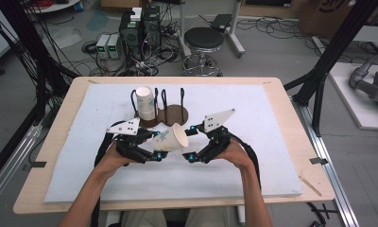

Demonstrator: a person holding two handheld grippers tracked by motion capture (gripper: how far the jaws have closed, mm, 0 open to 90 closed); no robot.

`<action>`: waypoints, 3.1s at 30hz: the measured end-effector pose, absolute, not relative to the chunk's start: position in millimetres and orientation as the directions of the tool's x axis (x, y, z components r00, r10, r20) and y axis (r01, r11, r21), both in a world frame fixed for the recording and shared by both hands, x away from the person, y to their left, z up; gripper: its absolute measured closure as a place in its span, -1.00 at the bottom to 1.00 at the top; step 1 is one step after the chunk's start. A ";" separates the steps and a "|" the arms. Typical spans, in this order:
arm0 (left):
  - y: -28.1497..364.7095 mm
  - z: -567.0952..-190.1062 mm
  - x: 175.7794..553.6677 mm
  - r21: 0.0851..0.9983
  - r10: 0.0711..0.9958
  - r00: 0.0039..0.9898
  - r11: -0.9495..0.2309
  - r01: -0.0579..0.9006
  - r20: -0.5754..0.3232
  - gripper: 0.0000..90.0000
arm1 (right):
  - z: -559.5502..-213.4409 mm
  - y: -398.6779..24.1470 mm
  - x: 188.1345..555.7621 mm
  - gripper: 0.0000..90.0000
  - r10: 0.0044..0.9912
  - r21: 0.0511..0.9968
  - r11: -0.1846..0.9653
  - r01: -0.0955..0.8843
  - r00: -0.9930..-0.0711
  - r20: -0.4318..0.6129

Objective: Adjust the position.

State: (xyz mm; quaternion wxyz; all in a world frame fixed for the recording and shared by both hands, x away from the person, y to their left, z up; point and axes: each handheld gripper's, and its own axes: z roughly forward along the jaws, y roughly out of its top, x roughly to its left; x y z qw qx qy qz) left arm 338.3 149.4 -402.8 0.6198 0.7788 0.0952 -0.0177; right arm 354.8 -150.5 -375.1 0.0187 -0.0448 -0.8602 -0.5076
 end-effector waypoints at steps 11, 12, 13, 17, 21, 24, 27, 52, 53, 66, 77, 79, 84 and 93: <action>142.2 -405.2 339.9 0.975 0.095 0.983 -0.142 0.169 -0.157 -0.18 | -380.7 -148.6 355.1 -0.67 0.035 0.906 0.409 0.106 -0.994 0.101; 141.8 -405.2 340.0 0.976 0.094 0.983 -0.142 0.168 -0.156 -0.18 | -381.4 -148.4 355.0 -0.67 0.032 0.907 0.405 0.112 -0.994 0.109; 141.0 -405.2 340.0 0.976 0.094 0.984 -0.141 0.163 -0.150 -0.18 | -381.9 -147.9 355.4 -0.67 0.031 0.911 0.397 0.109 -0.994 0.105; 138.1 -405.9 339.9 0.975 0.088 0.985 -0.153 0.159 -0.147 -0.18 | -381.7 -146.7 355.9 -0.67 0.014 0.919 0.380 0.108 -0.994 0.111; 134.4 -406.3 339.1 0.975 0.086 0.986 -0.157 0.158 -0.146 -0.18 | -381.3 -146.0 356.7 -0.67 -0.001 0.925 0.356 0.129 -0.990 0.138; 130.8 -406.9 339.3 0.975 0.082 0.986 -0.157 0.156 -0.145 -0.18 | -380.9 -145.2 357.4 -0.67 -0.004 0.929 0.348 0.129 -0.990 0.139; 126.5 -407.8 339.5 0.974 0.072 0.987 -0.162 0.156 -0.146 -0.18 | -380.4 -142.6 357.1 -0.67 -0.015 0.931 0.342 0.131 -0.989 0.145; 121.4 -408.6 338.0 0.962 0.104 0.983 -0.211 0.173 -0.153 -0.86 | -377.9 -142.0 355.4 -0.31 -0.030 0.944 0.315 0.100 -0.993 0.115; 121.4 -409.5 338.3 0.961 0.111 0.980 -0.204 0.186 -0.166 -0.88 | -377.7 -142.4 355.8 -0.31 -0.026 0.946 0.311 0.095 -0.994 0.108; 137.6 -412.1 331.6 0.935 0.308 0.943 -0.278 0.219 -0.130 -0.96 | -375.6 -150.2 357.9 -0.32 0.052 0.927 0.352 0.132 -0.991 0.121; 189.0 -430.8 324.1 0.922 0.557 0.821 -0.244 0.300 -0.120 -0.96 | -366.5 -158.9 367.6 -0.33 0.172 0.887 0.426 0.178 -0.979 0.114; 194.9 -432.7 322.6 0.920 0.583 0.803 -0.239 0.311 -0.120 -0.96 | -365.1 -159.7 369.6 -0.32 0.184 0.881 0.436 0.184 -0.976 0.113; 207.8 -438.0 319.1 0.912 0.652 0.753 -0.247 0.326 -0.092 -0.96 | -366.4 -158.8 374.3 -0.32 0.244 0.842 0.491 0.225 -0.963 0.115; 223.7 -448.5 314.9 0.904 0.753 0.652 -0.215 0.370 -0.088 -0.96 | -360.3 -150.7 386.3 -0.32 0.365 0.724 0.620 0.302 -0.928 0.074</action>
